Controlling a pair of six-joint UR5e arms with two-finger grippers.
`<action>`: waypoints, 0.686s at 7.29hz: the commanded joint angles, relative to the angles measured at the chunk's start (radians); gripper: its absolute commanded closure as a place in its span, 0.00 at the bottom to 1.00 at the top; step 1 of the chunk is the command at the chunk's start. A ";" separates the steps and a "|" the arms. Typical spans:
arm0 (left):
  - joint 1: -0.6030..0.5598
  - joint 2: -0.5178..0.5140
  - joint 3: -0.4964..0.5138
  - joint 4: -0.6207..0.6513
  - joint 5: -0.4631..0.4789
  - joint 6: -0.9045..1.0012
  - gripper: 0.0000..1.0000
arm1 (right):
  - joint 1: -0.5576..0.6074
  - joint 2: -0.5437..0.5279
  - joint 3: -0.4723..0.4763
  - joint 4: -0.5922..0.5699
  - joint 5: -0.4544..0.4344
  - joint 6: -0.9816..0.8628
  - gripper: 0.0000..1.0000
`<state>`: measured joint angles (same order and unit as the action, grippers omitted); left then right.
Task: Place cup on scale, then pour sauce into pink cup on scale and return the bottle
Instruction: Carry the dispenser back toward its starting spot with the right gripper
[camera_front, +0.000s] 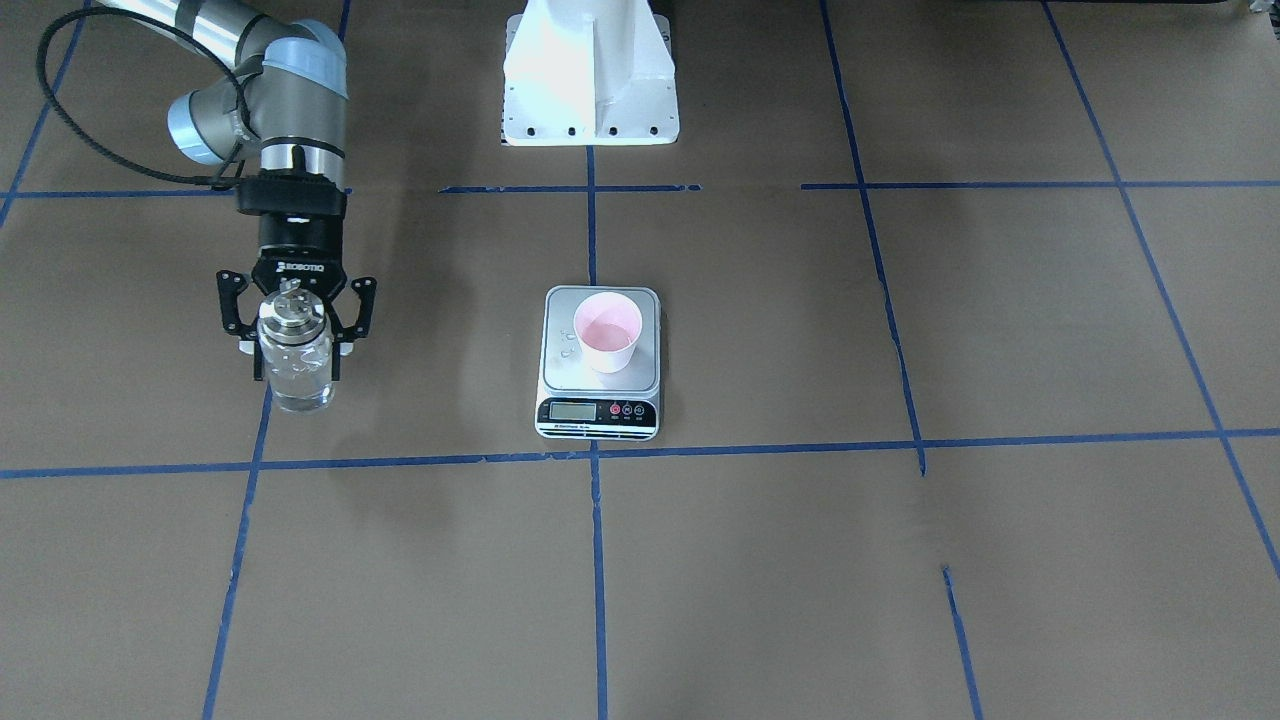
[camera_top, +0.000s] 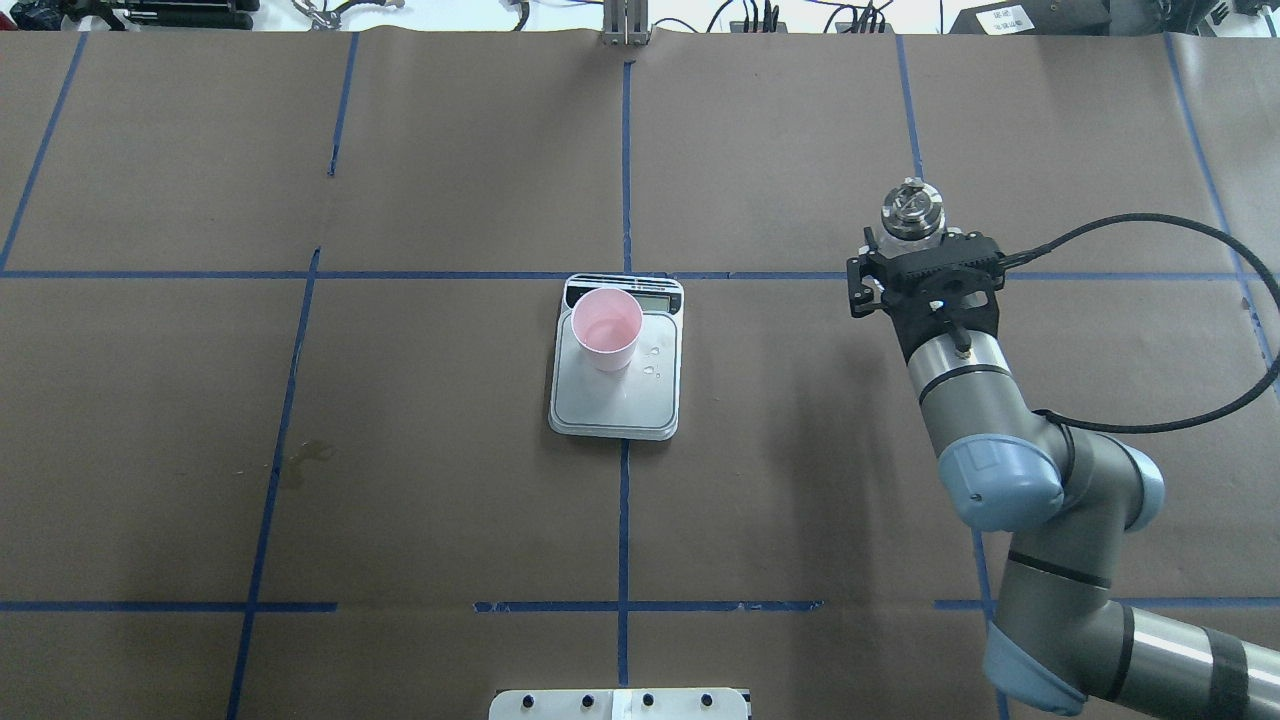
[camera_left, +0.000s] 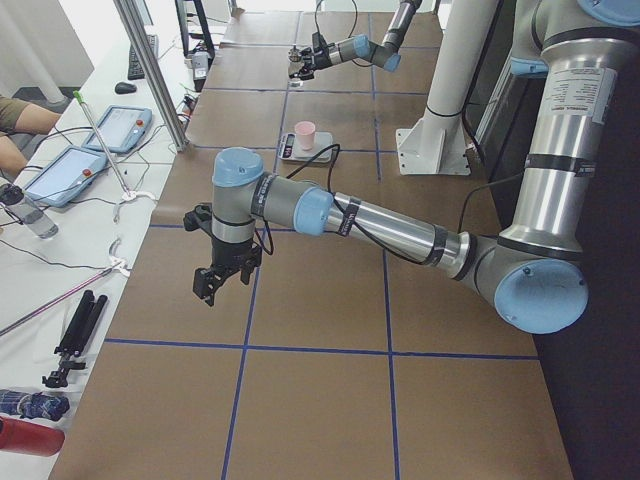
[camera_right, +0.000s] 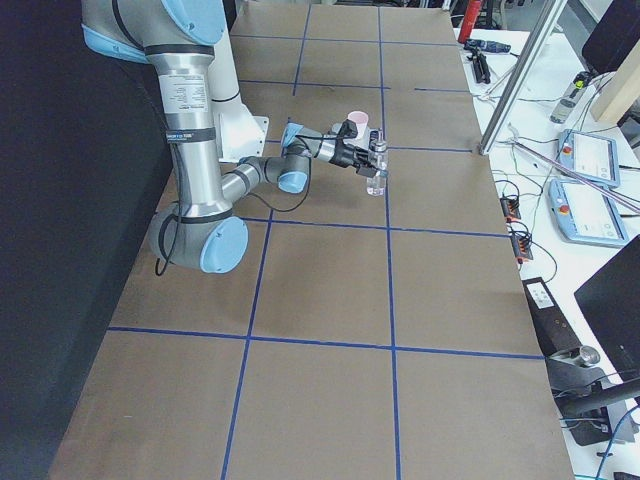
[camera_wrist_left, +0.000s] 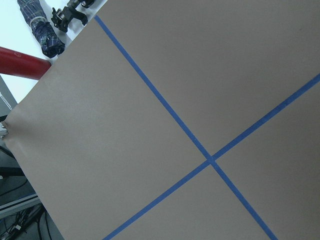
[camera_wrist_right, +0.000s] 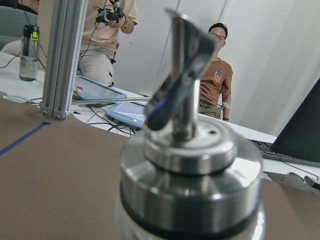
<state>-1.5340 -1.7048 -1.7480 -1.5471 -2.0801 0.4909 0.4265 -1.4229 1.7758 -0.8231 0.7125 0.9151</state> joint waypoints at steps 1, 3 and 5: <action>0.000 0.001 -0.001 -0.002 0.000 0.000 0.00 | 0.043 -0.054 0.010 -0.002 0.088 0.242 1.00; 0.000 0.001 -0.001 -0.002 0.000 -0.002 0.00 | 0.060 -0.073 0.008 -0.005 0.169 0.257 1.00; 0.000 0.001 -0.001 -0.002 0.000 0.000 0.00 | 0.101 -0.094 0.016 -0.103 0.226 0.275 1.00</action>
<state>-1.5340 -1.7042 -1.7487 -1.5493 -2.0801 0.4897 0.5048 -1.5099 1.7860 -0.8561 0.9071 1.1740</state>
